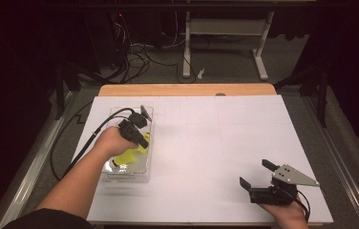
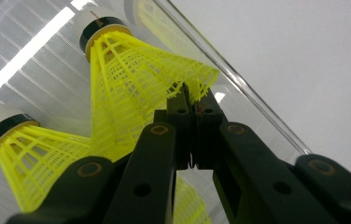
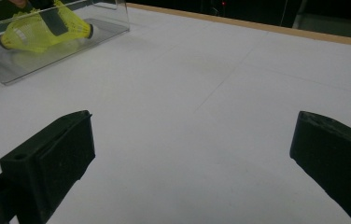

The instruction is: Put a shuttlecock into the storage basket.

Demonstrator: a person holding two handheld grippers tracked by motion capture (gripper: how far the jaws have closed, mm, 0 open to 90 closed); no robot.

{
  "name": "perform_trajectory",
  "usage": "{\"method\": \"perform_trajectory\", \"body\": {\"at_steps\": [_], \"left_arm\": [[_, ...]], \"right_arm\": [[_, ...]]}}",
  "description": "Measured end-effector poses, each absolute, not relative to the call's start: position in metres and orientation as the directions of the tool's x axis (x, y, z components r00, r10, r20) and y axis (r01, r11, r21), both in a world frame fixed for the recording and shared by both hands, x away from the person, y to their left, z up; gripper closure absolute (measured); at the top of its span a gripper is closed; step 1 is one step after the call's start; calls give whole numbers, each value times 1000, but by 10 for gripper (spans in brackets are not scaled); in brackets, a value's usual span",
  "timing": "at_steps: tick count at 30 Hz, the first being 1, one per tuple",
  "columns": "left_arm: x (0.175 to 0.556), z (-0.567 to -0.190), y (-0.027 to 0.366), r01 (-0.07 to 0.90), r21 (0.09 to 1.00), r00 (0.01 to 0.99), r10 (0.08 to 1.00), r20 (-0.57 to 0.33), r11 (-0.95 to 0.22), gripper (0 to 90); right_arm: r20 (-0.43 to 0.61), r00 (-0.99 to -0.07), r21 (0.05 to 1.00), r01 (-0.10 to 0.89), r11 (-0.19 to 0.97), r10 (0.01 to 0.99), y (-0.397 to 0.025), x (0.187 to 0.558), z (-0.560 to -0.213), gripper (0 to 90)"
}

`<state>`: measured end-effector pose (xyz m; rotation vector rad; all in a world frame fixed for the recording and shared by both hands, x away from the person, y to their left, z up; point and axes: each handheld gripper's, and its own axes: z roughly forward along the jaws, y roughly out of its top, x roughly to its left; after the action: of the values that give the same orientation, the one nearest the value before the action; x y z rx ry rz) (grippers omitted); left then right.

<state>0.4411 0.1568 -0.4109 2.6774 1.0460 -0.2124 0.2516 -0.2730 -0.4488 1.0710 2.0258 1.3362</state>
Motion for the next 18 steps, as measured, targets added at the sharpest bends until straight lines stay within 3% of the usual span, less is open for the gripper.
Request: {"method": "perform_trajectory", "body": {"at_steps": [18], "left_arm": [[437,-402,163,686,203,728,652,-213,-699,715]], "right_arm": [[28,-575,913,348,214,818,-272,252,-449,6]]}}
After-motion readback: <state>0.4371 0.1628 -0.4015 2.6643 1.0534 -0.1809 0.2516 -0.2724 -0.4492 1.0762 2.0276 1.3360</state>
